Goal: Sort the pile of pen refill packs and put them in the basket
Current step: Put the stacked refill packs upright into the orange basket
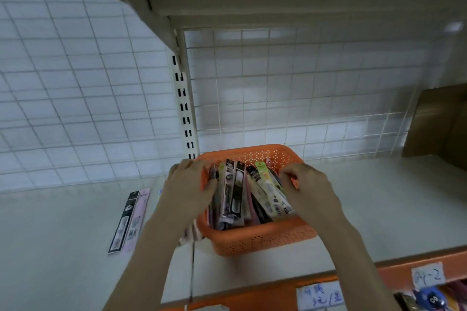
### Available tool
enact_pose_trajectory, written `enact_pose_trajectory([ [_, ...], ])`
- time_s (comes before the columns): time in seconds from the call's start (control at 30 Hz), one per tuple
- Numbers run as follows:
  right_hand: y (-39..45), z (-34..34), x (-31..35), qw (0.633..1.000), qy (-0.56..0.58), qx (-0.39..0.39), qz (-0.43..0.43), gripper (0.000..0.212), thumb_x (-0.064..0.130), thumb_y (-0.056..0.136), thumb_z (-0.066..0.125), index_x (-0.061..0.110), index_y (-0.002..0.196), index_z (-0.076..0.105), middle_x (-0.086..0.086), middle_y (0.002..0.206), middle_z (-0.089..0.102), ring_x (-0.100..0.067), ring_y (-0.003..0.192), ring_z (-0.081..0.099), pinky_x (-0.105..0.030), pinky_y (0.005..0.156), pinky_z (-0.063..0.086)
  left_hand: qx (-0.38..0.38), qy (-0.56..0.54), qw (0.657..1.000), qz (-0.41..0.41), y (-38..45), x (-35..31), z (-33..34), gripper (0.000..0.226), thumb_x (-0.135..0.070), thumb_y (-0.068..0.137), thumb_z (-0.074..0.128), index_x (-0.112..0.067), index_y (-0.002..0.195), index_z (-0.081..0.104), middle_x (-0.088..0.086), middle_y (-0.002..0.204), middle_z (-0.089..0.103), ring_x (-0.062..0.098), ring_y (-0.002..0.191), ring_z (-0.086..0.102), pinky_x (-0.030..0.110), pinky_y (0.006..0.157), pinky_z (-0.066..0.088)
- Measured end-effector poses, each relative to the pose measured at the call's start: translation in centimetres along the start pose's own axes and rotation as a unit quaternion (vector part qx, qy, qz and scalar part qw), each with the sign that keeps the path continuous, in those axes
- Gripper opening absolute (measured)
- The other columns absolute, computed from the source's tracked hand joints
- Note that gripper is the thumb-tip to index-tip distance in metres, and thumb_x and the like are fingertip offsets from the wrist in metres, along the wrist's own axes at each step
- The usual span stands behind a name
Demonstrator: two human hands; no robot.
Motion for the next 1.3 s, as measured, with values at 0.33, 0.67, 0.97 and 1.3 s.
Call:
enact_pose_trajectory([
  [0.33,0.4,9.2,13.3,0.991,0.027,0.091,-0.092,0.019,0.024,0.094,0.048,0.017,0.105,0.062,0.002,0.101,0.064,-0.014,0.093,0.059,-0.030,0.081,0.050,-0.060,-0.022,0.978,-0.196,-7.3,18.7,-6.2,0.034,-0.029,0.089,0.057,-0.015,0.119,0.058,0.006,0.116,0.062,0.024,0.106,0.058,0.032,0.088,0.043],
  [0.67,-3.4,20.6,22.1,0.973,0.001,0.205,-0.107,0.027,0.027,0.095,0.043,0.019,0.118,0.054,-0.002,0.117,0.056,-0.021,0.113,0.050,-0.032,0.081,0.041,-0.101,-0.023,0.950,-0.295,-12.7,30.2,-7.2,0.030,-0.026,0.088,0.058,-0.013,0.115,0.060,0.004,0.104,0.067,0.025,0.096,0.062,0.033,0.082,0.046],
  [0.97,-3.1,23.9,16.8,0.974,-0.066,0.208,0.058,0.063,0.054,0.087,0.050,0.016,0.136,0.036,-0.015,0.141,0.030,-0.032,0.131,0.027,-0.042,0.109,0.029,-0.115,-0.029,0.948,-0.296,-12.9,34.5,-8.4,0.028,-0.024,0.088,0.057,-0.012,0.113,0.060,0.004,0.098,0.067,0.025,0.090,0.062,0.033,0.079,0.045],
  [1.3,-3.5,27.3,15.7,0.937,-0.100,0.281,0.184,0.111,0.098,0.052,0.025,0.037,0.144,0.004,-0.023,0.148,0.023,-0.042,0.132,0.027,-0.055,0.108,0.024,-0.099,-0.049,0.961,-0.254,-9.9,34.9,-7.5,0.028,-0.025,0.089,0.055,-0.015,0.116,0.057,0.001,0.098,0.066,0.022,0.087,0.060,0.031,0.075,0.044],
])
Point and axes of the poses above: each hand's wrist, its own y-axis towards the middle knuckle, its own z-axis out of the palm, x = y × z, the point moved 10 cm from there along y, towards the middle knuckle
